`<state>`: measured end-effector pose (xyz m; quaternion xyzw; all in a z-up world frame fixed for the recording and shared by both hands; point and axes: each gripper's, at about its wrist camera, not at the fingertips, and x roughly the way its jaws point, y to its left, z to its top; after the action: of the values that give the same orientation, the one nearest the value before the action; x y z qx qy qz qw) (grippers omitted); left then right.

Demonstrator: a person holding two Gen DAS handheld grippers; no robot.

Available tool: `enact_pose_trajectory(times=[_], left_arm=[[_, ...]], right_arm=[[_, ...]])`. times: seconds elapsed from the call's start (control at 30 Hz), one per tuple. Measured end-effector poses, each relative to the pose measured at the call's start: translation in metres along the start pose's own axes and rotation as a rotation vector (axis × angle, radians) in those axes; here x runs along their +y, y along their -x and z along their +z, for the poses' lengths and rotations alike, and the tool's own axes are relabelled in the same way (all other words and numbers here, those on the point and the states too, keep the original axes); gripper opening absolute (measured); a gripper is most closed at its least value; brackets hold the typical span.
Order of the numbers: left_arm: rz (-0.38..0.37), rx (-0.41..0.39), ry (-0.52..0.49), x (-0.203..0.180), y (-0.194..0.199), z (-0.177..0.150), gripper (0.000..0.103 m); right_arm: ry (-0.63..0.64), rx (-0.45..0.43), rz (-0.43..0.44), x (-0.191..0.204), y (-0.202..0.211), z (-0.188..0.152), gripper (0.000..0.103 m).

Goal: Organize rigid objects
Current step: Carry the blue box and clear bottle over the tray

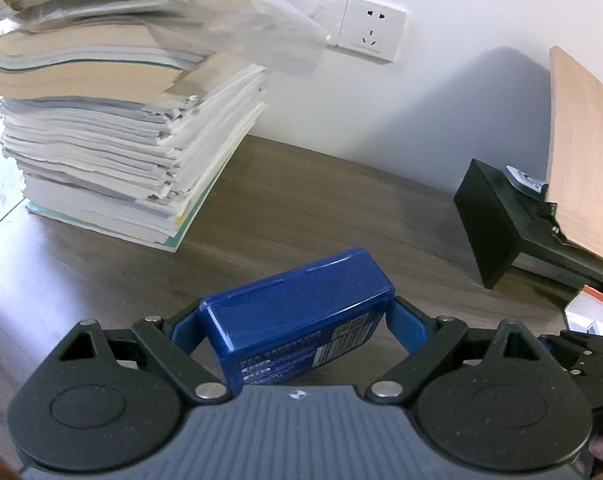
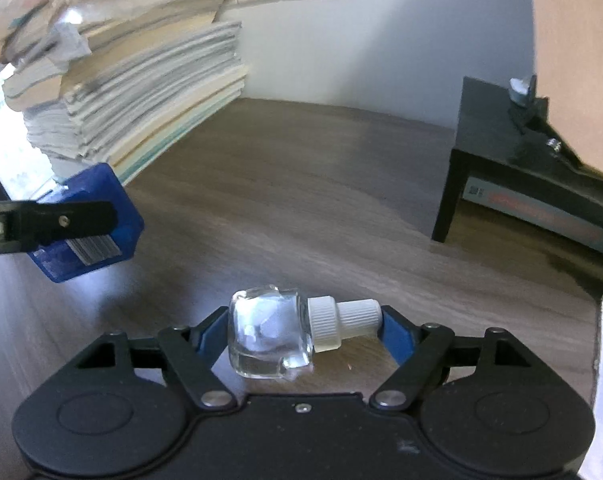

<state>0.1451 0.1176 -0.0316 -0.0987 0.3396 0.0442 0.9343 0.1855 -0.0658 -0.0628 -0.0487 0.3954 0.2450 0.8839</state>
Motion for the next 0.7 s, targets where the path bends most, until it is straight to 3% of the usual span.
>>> enact_pose_trajectory(times=[0.37,0.7], left_arm=[[-0.094,-0.019,-0.064,-0.063,0.023,-0.006,0.095],[-0.272,-0.010,-0.193,-0.172,0.056,-0.034,0.095]], right_arm=[[-0.075,-0.108,-0.092,-0.031,0.092,-0.006,0.093],[-0.207,-0.164,-0.296,-0.100,0.199,-0.062,0.093]])
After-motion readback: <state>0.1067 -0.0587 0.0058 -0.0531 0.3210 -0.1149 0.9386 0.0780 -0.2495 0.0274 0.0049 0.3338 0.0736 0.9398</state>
